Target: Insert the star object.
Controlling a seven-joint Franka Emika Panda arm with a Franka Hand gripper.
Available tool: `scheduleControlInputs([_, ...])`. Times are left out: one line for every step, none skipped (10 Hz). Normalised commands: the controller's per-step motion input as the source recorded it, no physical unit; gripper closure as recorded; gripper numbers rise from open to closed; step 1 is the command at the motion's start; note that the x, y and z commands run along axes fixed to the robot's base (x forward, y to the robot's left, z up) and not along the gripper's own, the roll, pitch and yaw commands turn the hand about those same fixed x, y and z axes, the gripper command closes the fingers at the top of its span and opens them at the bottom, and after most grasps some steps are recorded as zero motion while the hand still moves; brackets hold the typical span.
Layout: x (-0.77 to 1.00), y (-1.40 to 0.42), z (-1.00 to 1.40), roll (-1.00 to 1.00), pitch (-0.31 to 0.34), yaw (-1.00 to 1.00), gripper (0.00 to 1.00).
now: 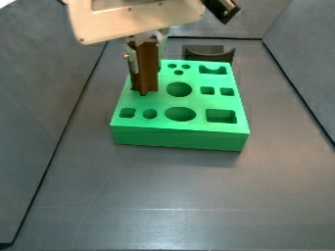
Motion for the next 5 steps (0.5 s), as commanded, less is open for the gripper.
scheduleControlInputs([0.0, -0.01, -0.39, -0.01, 0.0, 0.07, 1.0])
scheduleControlInputs([0.1, 0.0, -0.57, 0.0, 0.0, 0.18, 1.0])
scheduleControlInputs([0.13, -0.02, -0.85, 0.03, 0.0, 0.16, 1.0])
scheduleControlInputs([0.04, -0.09, -1.0, 0.14, -0.009, 0.15, 1.0])
scheduleControlInputs([0.04, -0.07, -1.0, 0.15, -0.013, 0.16, 1.0])
